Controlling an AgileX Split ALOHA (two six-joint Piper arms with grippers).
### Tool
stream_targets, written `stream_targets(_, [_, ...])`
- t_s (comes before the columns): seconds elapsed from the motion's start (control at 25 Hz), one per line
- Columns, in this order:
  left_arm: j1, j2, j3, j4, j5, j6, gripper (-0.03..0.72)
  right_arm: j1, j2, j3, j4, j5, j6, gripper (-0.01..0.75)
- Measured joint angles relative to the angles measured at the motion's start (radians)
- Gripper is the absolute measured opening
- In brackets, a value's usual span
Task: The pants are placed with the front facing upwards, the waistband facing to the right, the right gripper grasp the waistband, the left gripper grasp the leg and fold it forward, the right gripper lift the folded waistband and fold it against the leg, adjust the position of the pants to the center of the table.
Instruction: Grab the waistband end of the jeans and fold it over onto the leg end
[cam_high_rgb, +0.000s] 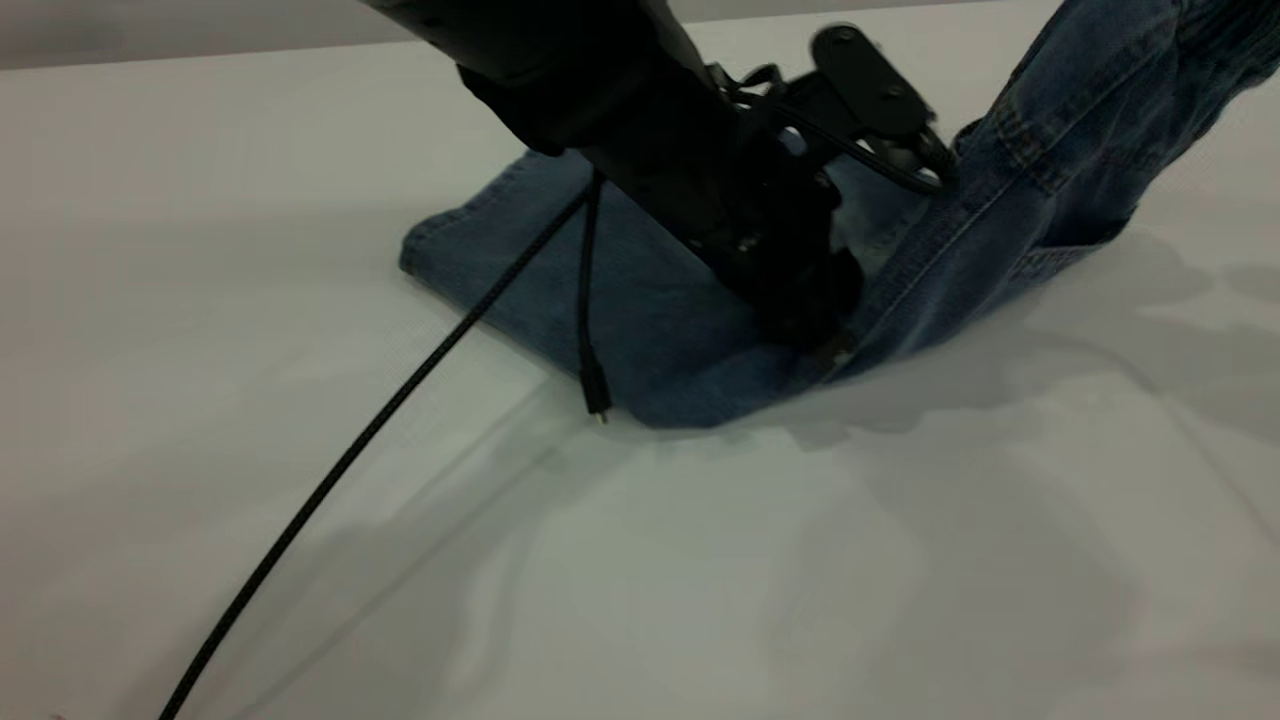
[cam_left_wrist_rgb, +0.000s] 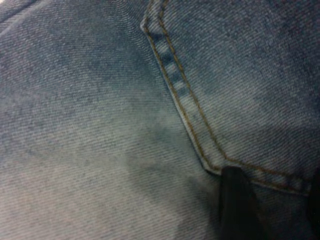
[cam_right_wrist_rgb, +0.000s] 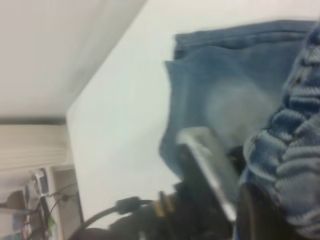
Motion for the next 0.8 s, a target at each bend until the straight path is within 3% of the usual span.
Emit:
stream_targets(0.24, [-0.022, 0.0, 0.002, -0.066, -0.021, 0.039, 0.337, 0.0, -0.042, 0.001, -0.001, 0.01, -0.023, 0.084])
stream_targets(0.8, [-0.013, -0.07, 0.003, -0.056, -0.11, 0.04, 0.337, 0.0, -0.044, 0.0, -0.041, -0.019, -0.022, 0.08])
